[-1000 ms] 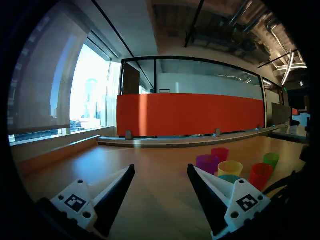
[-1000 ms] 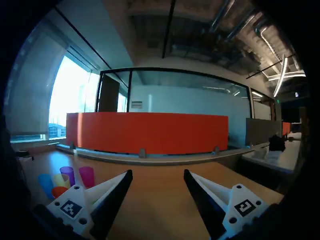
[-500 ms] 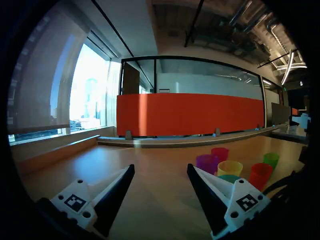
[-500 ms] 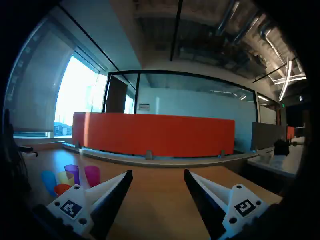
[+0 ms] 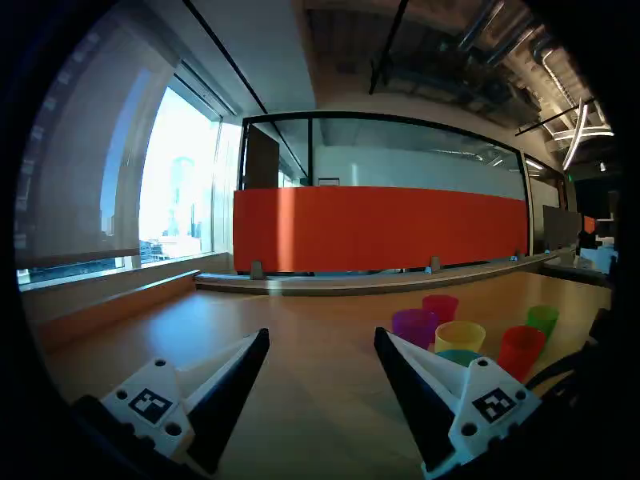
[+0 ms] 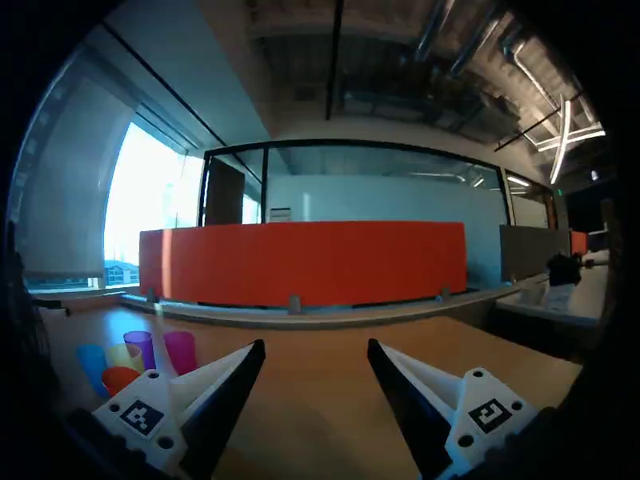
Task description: Pour water
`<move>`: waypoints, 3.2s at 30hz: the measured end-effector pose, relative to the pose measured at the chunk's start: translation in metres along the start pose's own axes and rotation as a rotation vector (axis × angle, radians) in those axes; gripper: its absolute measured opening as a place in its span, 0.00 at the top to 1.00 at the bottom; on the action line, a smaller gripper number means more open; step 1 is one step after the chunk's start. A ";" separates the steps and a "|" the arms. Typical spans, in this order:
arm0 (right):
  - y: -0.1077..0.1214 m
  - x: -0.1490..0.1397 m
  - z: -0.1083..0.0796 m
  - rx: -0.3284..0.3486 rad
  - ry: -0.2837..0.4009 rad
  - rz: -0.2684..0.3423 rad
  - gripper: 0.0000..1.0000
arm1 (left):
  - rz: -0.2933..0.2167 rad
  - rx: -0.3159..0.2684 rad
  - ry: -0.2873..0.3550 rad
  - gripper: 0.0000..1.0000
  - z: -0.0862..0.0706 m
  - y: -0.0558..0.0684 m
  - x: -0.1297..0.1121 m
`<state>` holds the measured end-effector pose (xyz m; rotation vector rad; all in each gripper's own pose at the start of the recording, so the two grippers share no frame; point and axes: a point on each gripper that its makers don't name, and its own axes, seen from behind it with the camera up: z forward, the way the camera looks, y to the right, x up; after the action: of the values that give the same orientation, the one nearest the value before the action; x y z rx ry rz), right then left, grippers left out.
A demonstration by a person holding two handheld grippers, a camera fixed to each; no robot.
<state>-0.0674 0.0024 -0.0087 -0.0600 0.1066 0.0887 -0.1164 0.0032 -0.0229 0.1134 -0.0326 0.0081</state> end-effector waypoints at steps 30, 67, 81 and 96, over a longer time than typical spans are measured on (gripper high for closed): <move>0.008 -0.035 0.006 -0.005 -0.064 -0.025 0.01 | 0.000 0.000 0.000 0.03 -0.001 -0.001 -0.001; 0.005 -0.034 0.006 -0.004 -0.068 -0.024 0.01 | 0.000 0.001 0.000 0.03 -0.002 -0.002 0.000; 0.005 -0.033 0.006 -0.004 -0.068 -0.024 0.01 | 0.000 0.001 0.000 0.03 -0.001 -0.002 0.000; 0.005 -0.033 0.006 -0.004 -0.068 -0.024 0.01 | 0.000 0.001 0.000 0.02 -0.001 -0.001 0.000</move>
<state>-0.1003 0.0051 0.0001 -0.0622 0.0378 0.0670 -0.1159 0.0020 -0.0244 0.1143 -0.0329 0.0081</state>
